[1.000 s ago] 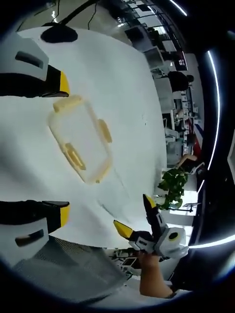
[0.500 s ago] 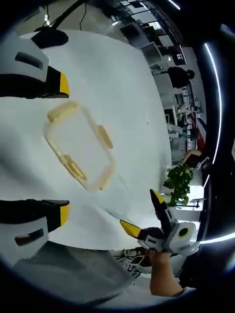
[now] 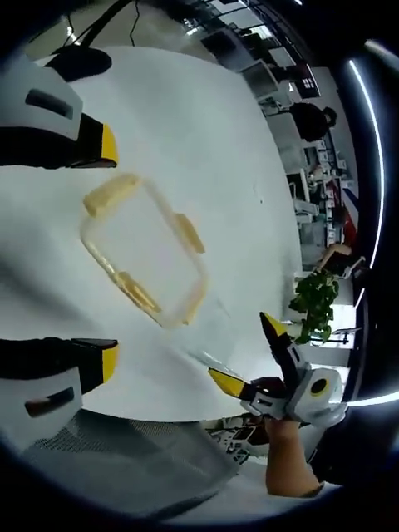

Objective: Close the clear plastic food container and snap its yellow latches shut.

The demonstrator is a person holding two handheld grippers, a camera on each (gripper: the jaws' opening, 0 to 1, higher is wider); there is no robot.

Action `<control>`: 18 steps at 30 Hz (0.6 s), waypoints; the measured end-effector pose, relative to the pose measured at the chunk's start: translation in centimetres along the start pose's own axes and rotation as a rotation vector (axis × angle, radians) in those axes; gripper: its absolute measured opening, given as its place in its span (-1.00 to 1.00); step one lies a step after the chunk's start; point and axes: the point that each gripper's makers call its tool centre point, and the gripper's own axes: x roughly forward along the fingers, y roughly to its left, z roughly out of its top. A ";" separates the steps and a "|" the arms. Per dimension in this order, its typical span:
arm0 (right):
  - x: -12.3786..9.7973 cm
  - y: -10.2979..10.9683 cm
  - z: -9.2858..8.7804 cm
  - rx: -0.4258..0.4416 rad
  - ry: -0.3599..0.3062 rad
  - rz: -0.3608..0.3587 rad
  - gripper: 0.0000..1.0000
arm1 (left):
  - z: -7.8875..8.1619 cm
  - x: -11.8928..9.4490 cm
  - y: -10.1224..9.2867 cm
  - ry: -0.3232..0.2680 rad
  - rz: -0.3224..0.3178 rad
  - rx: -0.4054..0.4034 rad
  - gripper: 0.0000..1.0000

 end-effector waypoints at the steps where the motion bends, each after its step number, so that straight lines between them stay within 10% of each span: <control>1: 0.1 0.0 0.0 -0.003 0.003 0.003 0.40 | -0.1 0.0 0.1 0.005 -0.002 0.005 0.67; 18: 1.6 -0.5 -0.4 -0.064 0.054 0.051 0.40 | -0.8 0.3 1.9 0.074 -0.042 0.079 0.59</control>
